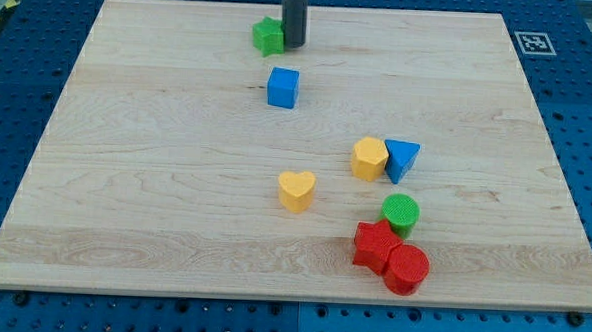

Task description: Move green star to the top left corner of the board

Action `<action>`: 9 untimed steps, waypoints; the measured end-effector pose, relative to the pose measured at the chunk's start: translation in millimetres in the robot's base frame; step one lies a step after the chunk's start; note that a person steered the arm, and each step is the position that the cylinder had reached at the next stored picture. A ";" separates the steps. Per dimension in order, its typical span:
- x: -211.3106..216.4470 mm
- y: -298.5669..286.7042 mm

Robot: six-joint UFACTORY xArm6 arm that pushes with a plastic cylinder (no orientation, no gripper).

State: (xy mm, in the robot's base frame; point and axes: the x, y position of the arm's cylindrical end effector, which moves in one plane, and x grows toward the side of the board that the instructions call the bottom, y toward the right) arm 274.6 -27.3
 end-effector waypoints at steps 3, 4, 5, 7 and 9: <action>0.2 -101.1; 6.5 -116.3; 10.5 -134.1; 16.8 -183.3; 16.7 -232.5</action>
State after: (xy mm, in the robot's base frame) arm 291.3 -259.8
